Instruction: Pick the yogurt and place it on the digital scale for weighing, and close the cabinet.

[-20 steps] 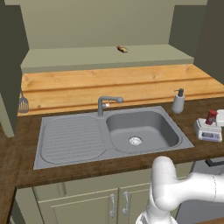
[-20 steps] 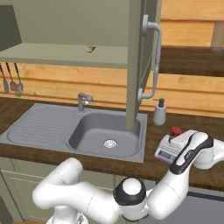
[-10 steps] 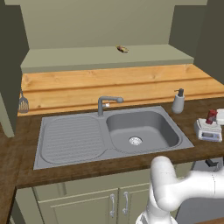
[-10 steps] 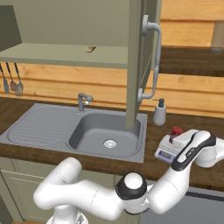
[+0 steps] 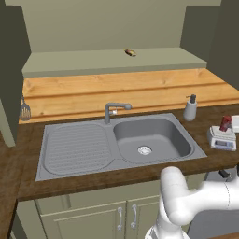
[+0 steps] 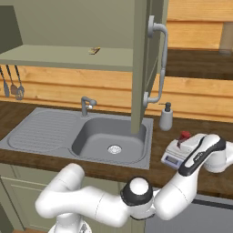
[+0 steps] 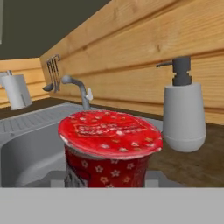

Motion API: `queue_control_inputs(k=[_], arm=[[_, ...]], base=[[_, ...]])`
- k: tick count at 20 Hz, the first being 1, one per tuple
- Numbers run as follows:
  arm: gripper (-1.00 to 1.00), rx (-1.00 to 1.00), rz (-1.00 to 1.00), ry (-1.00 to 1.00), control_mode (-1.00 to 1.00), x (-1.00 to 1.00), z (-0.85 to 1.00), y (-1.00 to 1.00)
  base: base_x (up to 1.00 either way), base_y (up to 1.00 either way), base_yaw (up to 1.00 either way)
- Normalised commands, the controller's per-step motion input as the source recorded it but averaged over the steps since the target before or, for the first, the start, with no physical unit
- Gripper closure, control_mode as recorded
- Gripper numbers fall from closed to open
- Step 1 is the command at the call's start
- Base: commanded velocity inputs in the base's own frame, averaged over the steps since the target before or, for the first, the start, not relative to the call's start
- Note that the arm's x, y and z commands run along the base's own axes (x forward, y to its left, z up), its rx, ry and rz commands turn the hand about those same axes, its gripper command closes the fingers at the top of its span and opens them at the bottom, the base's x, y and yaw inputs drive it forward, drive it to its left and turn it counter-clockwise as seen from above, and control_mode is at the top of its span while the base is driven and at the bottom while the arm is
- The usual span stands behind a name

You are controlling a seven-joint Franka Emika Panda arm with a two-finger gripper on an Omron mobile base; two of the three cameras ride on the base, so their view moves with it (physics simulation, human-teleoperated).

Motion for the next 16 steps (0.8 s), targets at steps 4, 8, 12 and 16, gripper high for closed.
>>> queue_control_inputs(k=[4,8,12,16], arm=[[-1.00,0.00,0.00,0.00,-1.00,0.00,0.00,-0.04],[-1.00,0.00,0.00,-0.01,-1.00,-0.05,0.00,-0.06],[-1.00,0.00,0.00,-0.04,-1.00,-0.12,0.00,-0.15],[-1.00,0.00,-0.01,-0.04,-1.00,-0.15,0.00,-0.23]], base=[[0.00,0.00,0.00],[0.00,0.00,0.00],[0.00,0.00,0.00],[0.00,0.00,0.00]])
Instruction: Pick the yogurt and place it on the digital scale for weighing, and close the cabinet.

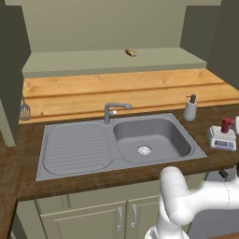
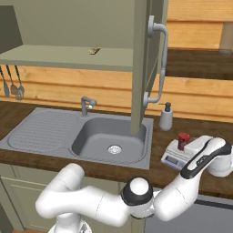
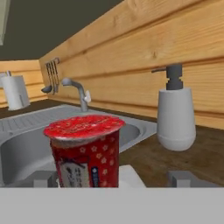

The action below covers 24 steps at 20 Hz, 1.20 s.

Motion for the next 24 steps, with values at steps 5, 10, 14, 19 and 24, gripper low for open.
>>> queue_control_inputs(k=[5,10,14,19,24], arm=[[-1.00,0.00,-0.02,-0.05,-1.00,-0.29,0.00,-0.28],[-1.00,0.00,-0.01,-0.06,-1.00,-0.57,0.00,-0.26],[-1.00,0.00,0.00,-0.18,-1.00,-0.97,0.01,-0.03],[-1.00,-0.02,0.00,-0.21,-1.00,-1.00,0.26,0.26],[-1.00,-0.19,0.00,-0.29,-1.00,-1.00,0.09,0.93]], base=[[0.00,0.00,0.00],[0.00,0.00,0.00],[0.00,0.00,0.00],[0.00,0.00,0.00],[0.00,0.00,0.00]])
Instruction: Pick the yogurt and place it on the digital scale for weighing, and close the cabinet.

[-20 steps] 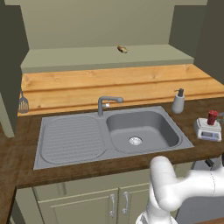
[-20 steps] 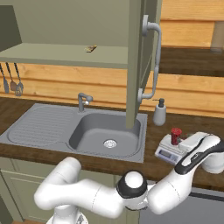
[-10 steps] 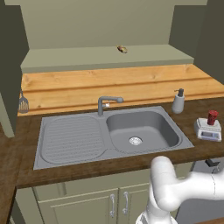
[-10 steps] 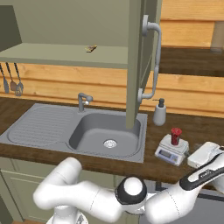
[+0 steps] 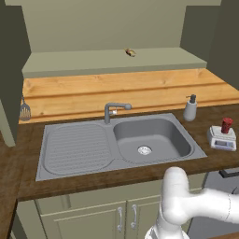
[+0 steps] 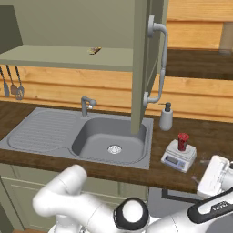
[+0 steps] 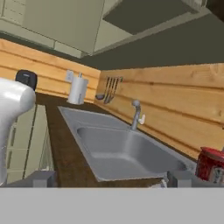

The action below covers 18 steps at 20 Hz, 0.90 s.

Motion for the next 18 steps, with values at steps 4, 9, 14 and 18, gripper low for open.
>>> queue_control_inputs(k=[4,9,14,18], arm=[[-1.00,-0.02,-0.03,-0.41,-1.00,-0.67,0.06,1.00],[-1.00,-0.02,-0.12,-0.39,-1.00,-0.32,0.72,0.99],[-1.00,-0.06,-0.21,-0.12,-1.00,-0.19,1.00,0.46],[-1.00,-0.08,-0.18,0.00,-1.00,-0.59,1.00,0.01]], base=[[0.00,0.00,0.00],[0.00,0.00,0.00],[0.00,0.00,0.00],[0.00,0.00,0.00]])
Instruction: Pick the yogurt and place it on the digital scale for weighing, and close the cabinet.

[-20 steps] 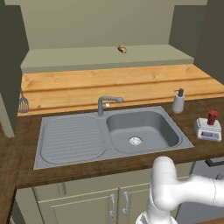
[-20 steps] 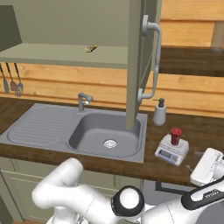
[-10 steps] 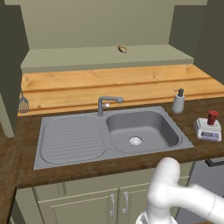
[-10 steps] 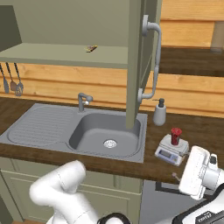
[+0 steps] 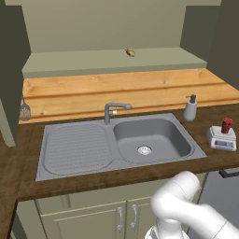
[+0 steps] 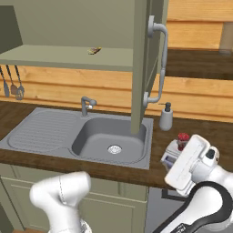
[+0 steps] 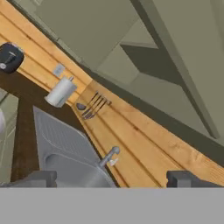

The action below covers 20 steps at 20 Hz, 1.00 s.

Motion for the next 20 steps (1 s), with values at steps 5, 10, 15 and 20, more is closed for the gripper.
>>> queue_control_inputs(k=[5,10,15,20], arm=[[-1.00,-0.04,-0.05,0.01,-1.00,-0.76,0.98,-0.24],[-1.00,-0.02,0.00,0.35,-1.00,0.10,0.83,-0.01],[-1.00,0.01,0.00,0.08,-1.00,0.09,0.03,-0.03],[-1.00,0.00,0.00,0.27,-1.00,0.18,0.22,-0.05]], base=[[0.00,0.00,0.00],[0.00,0.00,0.00],[0.00,0.00,0.00],[0.00,0.00,0.00]])
